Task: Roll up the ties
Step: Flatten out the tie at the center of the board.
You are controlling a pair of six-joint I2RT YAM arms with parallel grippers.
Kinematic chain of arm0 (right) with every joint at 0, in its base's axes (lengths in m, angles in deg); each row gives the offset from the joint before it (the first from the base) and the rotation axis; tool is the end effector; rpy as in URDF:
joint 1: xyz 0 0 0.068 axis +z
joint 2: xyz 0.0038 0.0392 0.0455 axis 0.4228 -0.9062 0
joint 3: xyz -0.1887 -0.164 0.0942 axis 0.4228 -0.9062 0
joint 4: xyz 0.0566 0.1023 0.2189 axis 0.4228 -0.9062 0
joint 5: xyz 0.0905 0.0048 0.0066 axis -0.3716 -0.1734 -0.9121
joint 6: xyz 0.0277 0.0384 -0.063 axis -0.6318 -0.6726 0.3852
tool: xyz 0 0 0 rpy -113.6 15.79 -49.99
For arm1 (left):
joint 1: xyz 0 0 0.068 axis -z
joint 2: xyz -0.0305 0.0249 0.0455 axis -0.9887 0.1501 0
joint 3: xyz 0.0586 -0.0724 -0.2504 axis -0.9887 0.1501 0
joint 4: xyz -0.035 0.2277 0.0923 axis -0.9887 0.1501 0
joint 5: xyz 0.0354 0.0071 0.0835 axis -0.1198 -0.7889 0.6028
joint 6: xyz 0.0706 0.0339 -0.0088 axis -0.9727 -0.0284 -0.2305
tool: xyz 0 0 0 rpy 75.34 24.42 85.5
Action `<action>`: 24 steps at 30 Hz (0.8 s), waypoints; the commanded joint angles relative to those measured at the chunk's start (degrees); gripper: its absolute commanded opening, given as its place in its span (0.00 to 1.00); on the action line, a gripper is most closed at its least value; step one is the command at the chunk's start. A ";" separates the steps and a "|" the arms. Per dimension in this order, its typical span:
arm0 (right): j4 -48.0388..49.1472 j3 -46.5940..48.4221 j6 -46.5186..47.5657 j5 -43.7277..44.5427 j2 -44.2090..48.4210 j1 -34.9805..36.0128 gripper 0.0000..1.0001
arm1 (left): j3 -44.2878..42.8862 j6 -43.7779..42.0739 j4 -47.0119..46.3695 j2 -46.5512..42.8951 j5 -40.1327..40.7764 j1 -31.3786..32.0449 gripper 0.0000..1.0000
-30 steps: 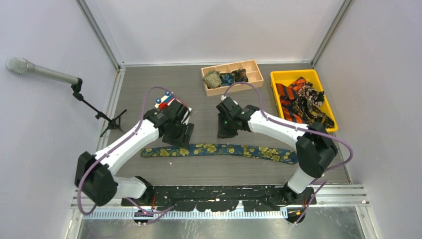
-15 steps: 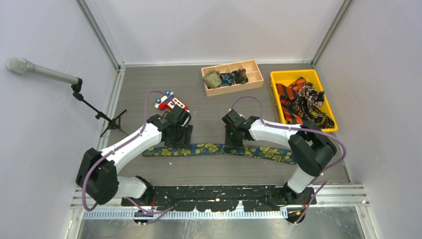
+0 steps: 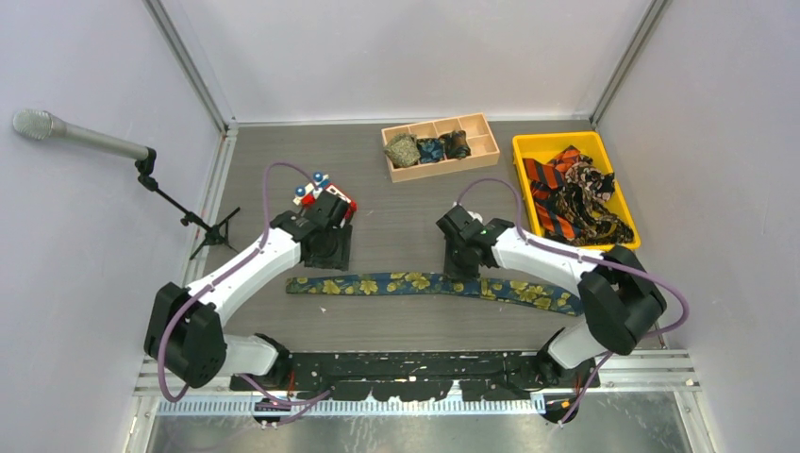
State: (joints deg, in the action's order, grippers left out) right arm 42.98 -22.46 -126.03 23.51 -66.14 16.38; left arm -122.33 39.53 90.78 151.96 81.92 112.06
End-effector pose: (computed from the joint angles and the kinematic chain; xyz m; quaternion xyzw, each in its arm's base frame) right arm 0.2120 0.1812 0.1495 0.0314 0.9836 0.0973 0.1486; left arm 0.2189 -0.1180 0.2054 0.0218 0.9778 -0.0277 0.2066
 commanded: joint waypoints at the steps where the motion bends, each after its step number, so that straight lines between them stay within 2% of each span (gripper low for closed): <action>1: -1.87 7.39 1.39 0.30 5.03 0.68 0.26 | 1.02 1.71 -0.27 -1.39 2.76 -0.48 0.51; 5: -0.38 11.54 1.41 -2.12 3.51 2.01 0.26 | 3.14 3.56 -2.45 -1.96 1.84 -2.29 0.48; 14: 6.02 18.58 -1.58 -9.40 -6.35 7.43 0.26 | 7.53 5.88 -10.33 -1.64 -2.33 -4.77 0.42; 24: 8.18 17.59 -1.72 -10.49 -11.26 8.27 0.26 | 7.28 3.29 -18.52 8.28 -5.12 -4.86 0.42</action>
State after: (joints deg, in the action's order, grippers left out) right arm 48.93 -5.43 -127.07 13.70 -77.24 24.83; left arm -114.20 44.21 77.45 156.57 78.62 107.47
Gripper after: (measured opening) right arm 0.262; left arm 0.424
